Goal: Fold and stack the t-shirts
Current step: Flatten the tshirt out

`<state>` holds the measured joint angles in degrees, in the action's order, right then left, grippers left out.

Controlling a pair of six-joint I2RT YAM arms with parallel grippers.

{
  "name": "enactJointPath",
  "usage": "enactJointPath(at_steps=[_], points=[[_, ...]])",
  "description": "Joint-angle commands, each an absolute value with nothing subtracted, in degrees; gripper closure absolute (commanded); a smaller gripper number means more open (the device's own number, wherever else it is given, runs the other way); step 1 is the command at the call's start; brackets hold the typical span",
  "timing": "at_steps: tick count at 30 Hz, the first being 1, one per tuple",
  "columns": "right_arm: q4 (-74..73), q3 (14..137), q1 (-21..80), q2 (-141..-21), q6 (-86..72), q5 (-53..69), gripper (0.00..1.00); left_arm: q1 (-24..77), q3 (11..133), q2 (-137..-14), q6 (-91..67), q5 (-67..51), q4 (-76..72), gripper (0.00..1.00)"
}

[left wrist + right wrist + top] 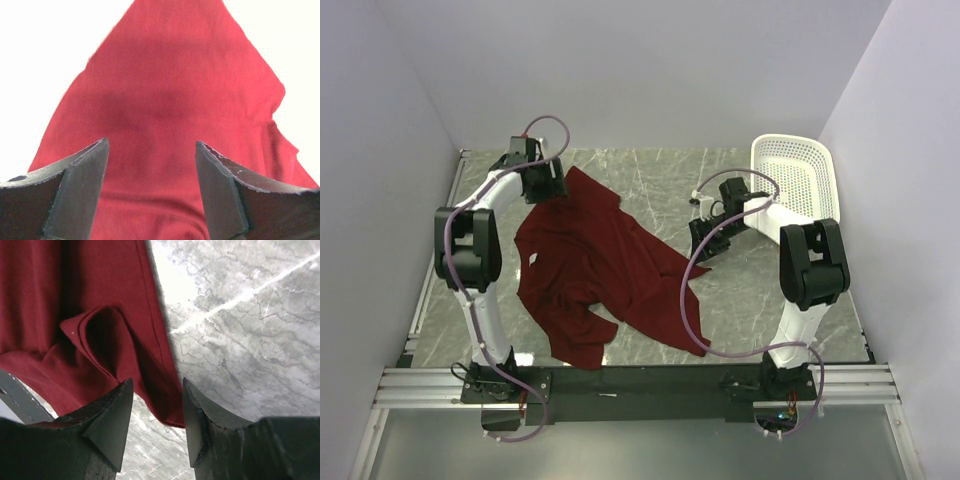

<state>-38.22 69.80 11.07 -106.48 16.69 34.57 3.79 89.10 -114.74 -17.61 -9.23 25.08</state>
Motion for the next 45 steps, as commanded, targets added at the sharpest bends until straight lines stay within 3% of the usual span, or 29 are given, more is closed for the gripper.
enactJointPath(at_steps=[1,14,18,21,22,24,25,26,27,29,38,45], points=[[-38.9,71.5,11.4,-108.5,15.9,34.7,0.49,3.9,96.7,-118.6,-15.6,-8.1,25.9,0.25],[-39.4,74.1,11.7,-111.2,14.8,35.1,0.49,3.9,112.5,-135.3,-16.6,-9.7,28.0,0.29],[-40.5,73.8,13.3,-111.9,15.4,36.4,0.49,3.9,112.4,-137.1,-16.1,-11.1,28.6,0.38],[-40.9,73.0,15.3,-112.4,15.5,36.7,0.50,3.7,112.1,-138.0,-15.6,-14.1,29.4,0.52],[-41.0,72.9,15.8,-112.8,15.4,36.8,0.51,3.6,112.0,-138.1,-15.6,-14.9,29.5,0.65],[-41.3,73.1,16.3,-113.1,15.3,37.2,0.58,3.2,111.6,-138.1,-15.9,-16.7,29.5,0.79],[-41.3,73.4,16.3,-113.0,15.1,37.1,0.63,3.0,111.5,-137.9,-16.3,-17.3,29.4,0.96],[-41.1,73.6,16.3,-112.8,15.0,36.7,0.67,2.8,111.3,-137.1,-16.6,-17.4,29.4,1.00],[-41.0,73.9,16.3,-112.4,15.0,35.7,0.82,2.5,110.6,-136.5,-16.9,-17.4,29.0,1.00],[-40.9,75.5,16.2,-110.8,15.4,32.2,0.94,1.8,109.7,-134.8,-17.8,-16.6,27.8,1.00],[-41.8,84.6,13.4,-104.9,18.3,24.5,1.00,-3.3,100.6,-116.5,-21.7,-16.7,20.4,1.00],[-46.9,90.3,11.8,-99.1,26.4,25.8,1.00,-7.6,91.1,-102.8,-25.3,-19.0,14.1,1.00]])
